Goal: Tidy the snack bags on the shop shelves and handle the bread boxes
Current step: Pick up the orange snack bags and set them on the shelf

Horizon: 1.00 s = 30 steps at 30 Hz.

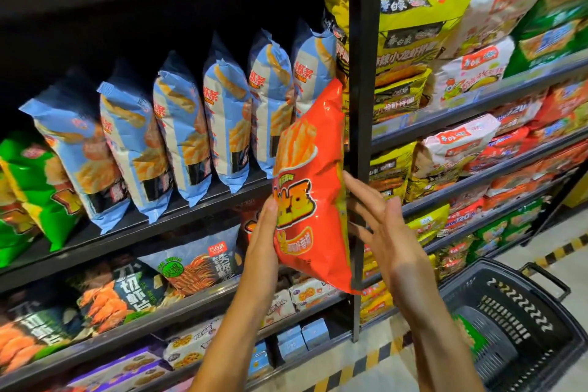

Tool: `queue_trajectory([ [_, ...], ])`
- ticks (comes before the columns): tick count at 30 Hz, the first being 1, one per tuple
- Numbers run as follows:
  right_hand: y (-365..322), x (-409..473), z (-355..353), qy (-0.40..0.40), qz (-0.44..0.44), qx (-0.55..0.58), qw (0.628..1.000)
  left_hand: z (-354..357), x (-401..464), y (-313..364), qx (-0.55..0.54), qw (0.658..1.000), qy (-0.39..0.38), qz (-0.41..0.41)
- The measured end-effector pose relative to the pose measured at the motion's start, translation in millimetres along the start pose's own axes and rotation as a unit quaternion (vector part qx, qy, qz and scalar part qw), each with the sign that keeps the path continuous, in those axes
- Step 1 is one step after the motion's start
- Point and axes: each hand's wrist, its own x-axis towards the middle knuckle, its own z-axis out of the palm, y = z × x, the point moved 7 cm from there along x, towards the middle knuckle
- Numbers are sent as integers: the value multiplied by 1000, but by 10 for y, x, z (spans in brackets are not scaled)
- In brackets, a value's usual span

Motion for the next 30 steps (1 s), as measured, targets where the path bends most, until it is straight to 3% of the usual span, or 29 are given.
queue_trajectory([
  [7, -61, -47, 37, -21, -8, -10, 1000, -53, 16, -50, 18, 1000, 8, 2],
  [11, -78, -73, 16, -36, 17, 32, 999, 93, -43, 118, 81, 991, -19, 102],
  [14, -71, -64, -97, 10, 27, 49, 998, 194, -100, 184, 125, 979, -69, 148],
  [18, -31, -90, -322, 99, 47, 69, 992, 265, -147, 180, 120, 972, -156, 132],
  [22, 27, -120, -457, 109, 74, 63, 989, 315, -211, 152, 138, 957, -204, 151],
  [27, 116, -164, -522, 130, 81, 76, 985, 350, -225, 187, 175, 949, -177, 191],
  [30, -14, -221, -559, 144, 10, 31, 989, 333, -196, 240, 162, 958, -143, 188],
])
